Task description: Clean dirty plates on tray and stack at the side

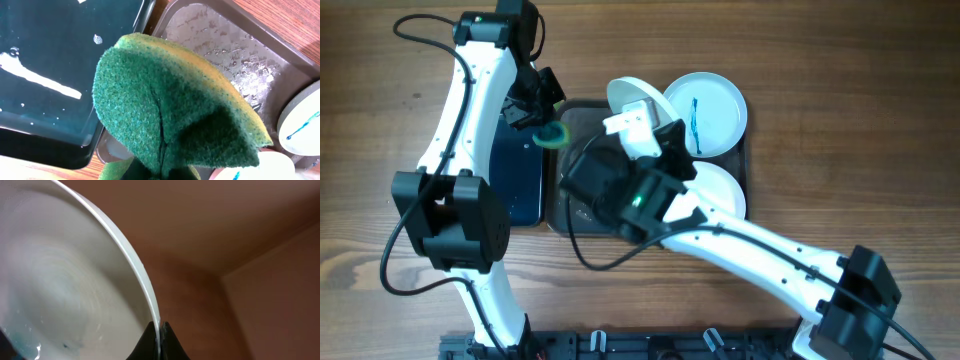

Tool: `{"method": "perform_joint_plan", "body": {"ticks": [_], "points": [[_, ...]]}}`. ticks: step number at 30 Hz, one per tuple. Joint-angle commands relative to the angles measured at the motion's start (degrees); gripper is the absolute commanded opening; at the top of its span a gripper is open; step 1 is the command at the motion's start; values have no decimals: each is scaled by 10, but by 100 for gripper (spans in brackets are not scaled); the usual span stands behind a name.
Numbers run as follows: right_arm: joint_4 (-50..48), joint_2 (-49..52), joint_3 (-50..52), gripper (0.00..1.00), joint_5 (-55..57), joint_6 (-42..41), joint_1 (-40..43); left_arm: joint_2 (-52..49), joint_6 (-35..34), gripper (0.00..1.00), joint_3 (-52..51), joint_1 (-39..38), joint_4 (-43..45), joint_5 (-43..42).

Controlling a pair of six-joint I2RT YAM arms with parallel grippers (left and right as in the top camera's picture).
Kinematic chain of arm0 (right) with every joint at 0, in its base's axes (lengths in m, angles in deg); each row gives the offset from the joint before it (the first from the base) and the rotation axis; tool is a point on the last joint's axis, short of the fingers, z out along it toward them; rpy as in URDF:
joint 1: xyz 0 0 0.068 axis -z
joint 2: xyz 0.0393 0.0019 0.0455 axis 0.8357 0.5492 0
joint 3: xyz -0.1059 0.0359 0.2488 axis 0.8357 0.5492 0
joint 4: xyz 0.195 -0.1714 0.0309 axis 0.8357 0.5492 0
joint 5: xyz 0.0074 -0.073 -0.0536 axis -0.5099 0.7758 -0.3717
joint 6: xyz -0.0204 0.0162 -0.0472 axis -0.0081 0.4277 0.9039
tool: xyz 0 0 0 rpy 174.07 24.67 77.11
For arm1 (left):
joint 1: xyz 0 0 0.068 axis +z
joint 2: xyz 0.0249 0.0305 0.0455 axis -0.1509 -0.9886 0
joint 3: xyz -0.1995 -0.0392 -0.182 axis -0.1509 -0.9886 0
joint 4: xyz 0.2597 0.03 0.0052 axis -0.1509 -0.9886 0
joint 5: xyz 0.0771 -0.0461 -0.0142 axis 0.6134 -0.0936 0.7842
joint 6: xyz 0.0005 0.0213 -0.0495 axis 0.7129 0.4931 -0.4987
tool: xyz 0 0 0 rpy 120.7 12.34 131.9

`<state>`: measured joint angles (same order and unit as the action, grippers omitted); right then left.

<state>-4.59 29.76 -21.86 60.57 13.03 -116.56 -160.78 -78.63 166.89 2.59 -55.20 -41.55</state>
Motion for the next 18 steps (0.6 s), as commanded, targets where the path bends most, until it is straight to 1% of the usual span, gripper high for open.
{"method": "perform_joint_plan", "body": {"ticks": [1, 4, 6, 8, 10, 11, 12, 16, 18], "points": [[-10, -16, -3, 4, 134, 13, -31, 4, 9, 4, 10, 0, 2, 0], [-37, -16, -3, 4, 134, 41, -44, 4, 9, 4, 10, 0, 2, 0], [-45, -16, -3, 4, 130, 37, -46, 4, 9, 4, 10, -1, 2, 0], [-53, -16, -3, 4, 98, 37, -43, 4, 9, 4, 10, 0, 2, 0], [-53, -17, -3, 4, 25, 37, -34, 4, 9, 4, 10, 0, 2, 0], [-51, -17, -3, 4, -75, 36, -18, 4, 9, 4, 10, 0, 1, 0], [-51, -17, -3, 4, -129, 32, -6, 4, 9, 4, 10, 0, 1, 0], [-37, -17, -3, 4, -297, -44, 53, 4, 9, 4, 10, 0, 1, 0], [-37, -13, -1, 4, -411, -72, 98, 4, 9, 4, 10, 0, 2, 0]]}}
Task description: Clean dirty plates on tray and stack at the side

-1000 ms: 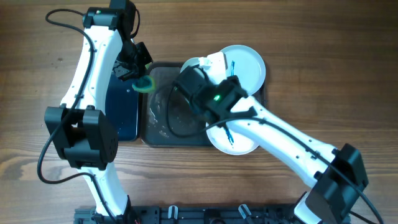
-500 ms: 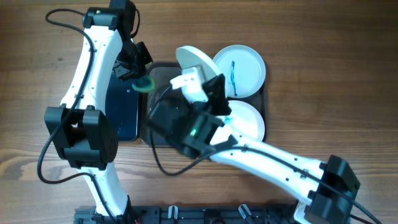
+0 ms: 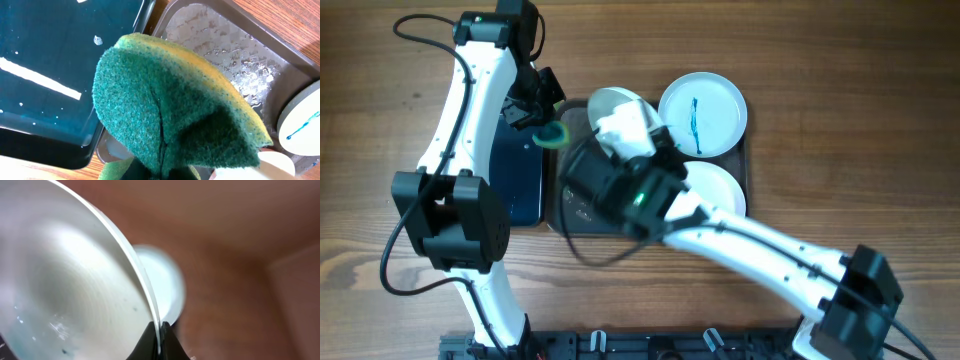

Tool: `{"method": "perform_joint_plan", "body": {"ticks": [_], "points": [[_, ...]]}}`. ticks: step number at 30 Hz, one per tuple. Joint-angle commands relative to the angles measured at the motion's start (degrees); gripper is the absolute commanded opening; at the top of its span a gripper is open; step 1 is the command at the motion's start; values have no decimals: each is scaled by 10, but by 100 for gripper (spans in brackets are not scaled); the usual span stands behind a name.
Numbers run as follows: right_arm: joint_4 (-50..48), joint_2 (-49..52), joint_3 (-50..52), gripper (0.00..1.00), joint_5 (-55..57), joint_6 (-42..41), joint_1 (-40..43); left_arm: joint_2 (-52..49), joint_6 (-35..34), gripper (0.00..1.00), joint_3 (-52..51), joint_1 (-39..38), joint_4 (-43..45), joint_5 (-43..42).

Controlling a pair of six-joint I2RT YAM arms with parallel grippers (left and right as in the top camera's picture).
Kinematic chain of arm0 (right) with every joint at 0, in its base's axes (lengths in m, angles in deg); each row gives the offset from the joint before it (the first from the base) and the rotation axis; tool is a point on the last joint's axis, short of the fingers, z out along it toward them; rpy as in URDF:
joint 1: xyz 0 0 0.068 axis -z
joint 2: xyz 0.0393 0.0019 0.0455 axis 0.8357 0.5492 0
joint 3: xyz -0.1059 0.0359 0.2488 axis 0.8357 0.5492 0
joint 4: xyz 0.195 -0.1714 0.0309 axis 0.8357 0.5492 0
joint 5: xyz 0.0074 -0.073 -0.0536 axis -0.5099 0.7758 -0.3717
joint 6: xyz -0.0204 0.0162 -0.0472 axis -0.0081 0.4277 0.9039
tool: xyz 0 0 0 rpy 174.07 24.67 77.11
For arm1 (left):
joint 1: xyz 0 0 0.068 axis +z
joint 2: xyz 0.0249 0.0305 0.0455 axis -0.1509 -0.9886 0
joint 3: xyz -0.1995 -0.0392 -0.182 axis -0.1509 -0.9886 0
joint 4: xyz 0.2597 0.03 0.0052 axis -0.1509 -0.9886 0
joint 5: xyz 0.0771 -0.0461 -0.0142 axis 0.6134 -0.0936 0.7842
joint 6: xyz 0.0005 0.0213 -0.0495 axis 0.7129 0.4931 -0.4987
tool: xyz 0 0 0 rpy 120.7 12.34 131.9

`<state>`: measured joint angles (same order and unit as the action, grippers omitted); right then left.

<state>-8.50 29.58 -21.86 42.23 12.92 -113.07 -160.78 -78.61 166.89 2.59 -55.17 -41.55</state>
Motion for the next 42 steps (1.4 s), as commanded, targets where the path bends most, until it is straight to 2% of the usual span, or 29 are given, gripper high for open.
{"method": "perform_joint_plan", "body": {"ticks": [1, 5, 7, 12, 20, 21, 23, 25, 27, 29, 33, 38, 42], "points": [[-1, -8, 0, 4, -280, -72, 82, 4, 8, 4, 10, 0, 2, 0], [-38, 14, 10, 4, -453, -72, 146, 4, 7, 4, 10, -1, 2, 0], [-57, 37, 15, 4, -505, -72, 166, 4, 7, 4, 10, -1, 2, 0], [-88, 105, 16, 4, -568, -85, 181, 4, 7, 4, 10, -1, 2, 0], [-93, 167, 16, 4, -602, -88, 181, 4, 7, 4, 10, -1, 3, 0], [-94, 167, 16, 5, -602, -73, 181, 4, 7, 4, 10, -1, 3, 0], [-97, 166, 12, 19, -602, -36, 181, 4, 7, 4, 10, -1, 3, 0], [-101, 166, 4, 41, -617, 29, 186, 4, 7, 4, 10, -1, 3, 0], [-106, 166, -3, 49, -639, 88, 193, 4, 7, 4, 10, -1, 3, 0], [-119, 166, -8, 50, -670, 162, 206, 4, 7, 4, 10, -1, 3, 0], [-150, 169, -8, 52, -687, 246, 235, 4, 7, 4, 10, -1, 3, 0], [-172, 197, -14, 52, -714, 310, 253, 4, 7, 4, 10, -1, 3, 0], [-176, 203, -23, 50, -734, 316, 253, 4, 7, 4, 10, -1, 5, 0]]}}
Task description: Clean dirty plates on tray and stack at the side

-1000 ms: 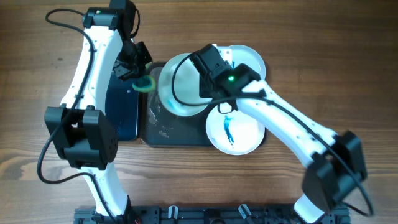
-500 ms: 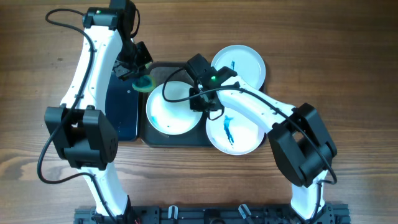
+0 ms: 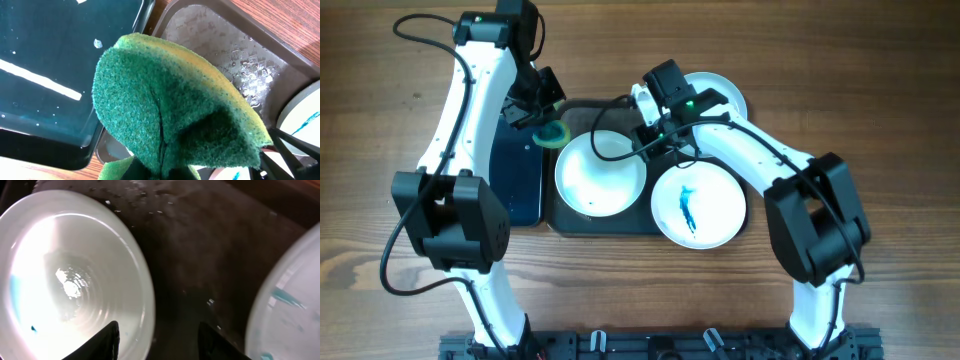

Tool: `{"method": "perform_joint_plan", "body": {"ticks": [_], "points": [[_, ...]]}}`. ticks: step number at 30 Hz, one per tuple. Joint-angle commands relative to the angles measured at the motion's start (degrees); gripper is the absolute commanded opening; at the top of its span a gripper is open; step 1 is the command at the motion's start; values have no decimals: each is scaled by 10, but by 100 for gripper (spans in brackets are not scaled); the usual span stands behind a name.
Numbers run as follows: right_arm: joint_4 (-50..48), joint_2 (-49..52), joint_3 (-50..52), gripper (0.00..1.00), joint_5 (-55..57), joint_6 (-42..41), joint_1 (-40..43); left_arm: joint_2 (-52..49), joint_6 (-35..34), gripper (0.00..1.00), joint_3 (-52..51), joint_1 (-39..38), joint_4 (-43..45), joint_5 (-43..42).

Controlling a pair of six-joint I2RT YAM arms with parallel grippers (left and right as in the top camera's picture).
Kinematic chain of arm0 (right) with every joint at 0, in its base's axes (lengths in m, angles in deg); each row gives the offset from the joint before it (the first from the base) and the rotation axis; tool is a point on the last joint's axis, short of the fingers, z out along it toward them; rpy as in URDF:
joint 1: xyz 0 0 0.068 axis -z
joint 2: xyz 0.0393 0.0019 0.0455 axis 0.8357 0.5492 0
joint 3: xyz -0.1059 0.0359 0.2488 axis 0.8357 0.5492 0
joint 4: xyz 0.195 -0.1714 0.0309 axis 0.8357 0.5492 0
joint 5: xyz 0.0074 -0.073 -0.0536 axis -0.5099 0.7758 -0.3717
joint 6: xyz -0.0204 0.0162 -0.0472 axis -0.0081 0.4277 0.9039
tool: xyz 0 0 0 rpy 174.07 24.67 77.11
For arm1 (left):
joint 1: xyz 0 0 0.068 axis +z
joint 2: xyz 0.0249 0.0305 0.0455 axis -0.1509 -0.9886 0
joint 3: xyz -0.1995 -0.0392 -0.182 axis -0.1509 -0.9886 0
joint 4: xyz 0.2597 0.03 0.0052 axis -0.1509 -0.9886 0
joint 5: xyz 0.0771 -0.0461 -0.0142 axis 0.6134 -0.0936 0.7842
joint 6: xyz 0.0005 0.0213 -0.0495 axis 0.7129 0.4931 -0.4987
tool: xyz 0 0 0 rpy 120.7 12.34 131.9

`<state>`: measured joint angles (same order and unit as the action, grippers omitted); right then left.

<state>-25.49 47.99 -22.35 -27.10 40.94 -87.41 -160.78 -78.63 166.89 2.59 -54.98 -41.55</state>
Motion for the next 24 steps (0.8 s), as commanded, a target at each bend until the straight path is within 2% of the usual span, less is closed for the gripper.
{"method": "perform_joint_plan", "body": {"ticks": [1, 14, 16, 18, 19, 24], "points": [[-9, 21, -18, 49, -46, 35, -4, 4, 7, 4, 10, -1, 3, -1], [-21, 74, -38, 32, -52, -3, -6, 3, 7, 4, 10, -1, 6, 0], [-18, 78, -44, 25, -52, -3, -6, 2, 7, 4, 10, -1, 6, 0], [-9, 83, -52, 9, -52, -3, -6, 2, 7, 4, 10, -2, 6, -1], [-5, 84, -55, 6, -52, -3, -6, 2, 7, 4, 10, -2, 6, -1], [19, 84, -64, 4, -27, -26, -10, 2, 7, 4, 10, -2, 5, -1]]}}
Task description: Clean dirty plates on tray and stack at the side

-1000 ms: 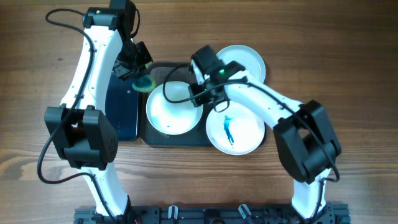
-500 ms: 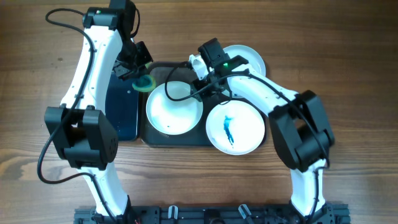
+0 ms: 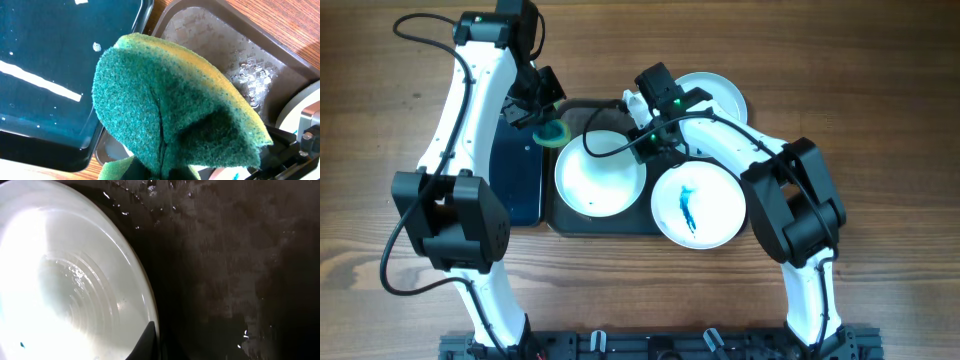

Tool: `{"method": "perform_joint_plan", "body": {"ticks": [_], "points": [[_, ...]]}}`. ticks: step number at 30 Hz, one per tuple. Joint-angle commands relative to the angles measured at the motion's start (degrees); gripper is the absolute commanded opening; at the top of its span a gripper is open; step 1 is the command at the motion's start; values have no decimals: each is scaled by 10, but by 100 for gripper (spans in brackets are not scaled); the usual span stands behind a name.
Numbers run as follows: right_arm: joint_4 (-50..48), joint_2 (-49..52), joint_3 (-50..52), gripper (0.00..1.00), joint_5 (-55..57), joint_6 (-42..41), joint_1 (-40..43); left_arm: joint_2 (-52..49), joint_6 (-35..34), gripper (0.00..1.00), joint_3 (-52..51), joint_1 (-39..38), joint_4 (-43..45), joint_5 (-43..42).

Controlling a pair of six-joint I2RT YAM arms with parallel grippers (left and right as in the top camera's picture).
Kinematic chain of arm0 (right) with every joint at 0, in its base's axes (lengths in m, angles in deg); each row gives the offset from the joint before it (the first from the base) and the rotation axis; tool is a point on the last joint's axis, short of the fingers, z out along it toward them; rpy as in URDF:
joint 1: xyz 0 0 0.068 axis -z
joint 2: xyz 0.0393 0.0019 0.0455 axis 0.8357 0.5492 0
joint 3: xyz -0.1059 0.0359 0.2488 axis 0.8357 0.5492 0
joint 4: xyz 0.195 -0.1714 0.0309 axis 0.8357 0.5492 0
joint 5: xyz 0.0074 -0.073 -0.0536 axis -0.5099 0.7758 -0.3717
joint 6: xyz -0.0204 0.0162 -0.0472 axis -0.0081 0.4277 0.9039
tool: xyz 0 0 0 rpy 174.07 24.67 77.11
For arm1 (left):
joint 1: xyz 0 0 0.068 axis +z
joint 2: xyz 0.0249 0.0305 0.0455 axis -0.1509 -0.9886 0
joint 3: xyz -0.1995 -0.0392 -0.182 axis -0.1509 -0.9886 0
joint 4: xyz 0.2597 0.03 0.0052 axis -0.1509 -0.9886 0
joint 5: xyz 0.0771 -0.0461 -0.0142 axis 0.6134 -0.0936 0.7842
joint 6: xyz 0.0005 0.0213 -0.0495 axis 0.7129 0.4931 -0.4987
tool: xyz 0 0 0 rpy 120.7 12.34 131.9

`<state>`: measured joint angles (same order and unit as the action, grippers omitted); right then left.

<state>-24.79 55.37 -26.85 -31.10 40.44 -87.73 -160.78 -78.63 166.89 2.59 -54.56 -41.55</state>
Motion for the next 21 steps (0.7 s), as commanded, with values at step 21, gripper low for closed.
{"method": "perform_joint_plan", "body": {"ticks": [21], "points": [[81, 4, -6, 4, 129, -396, -1, 2, -107, 4, -150, -85, 115, -7]]}}
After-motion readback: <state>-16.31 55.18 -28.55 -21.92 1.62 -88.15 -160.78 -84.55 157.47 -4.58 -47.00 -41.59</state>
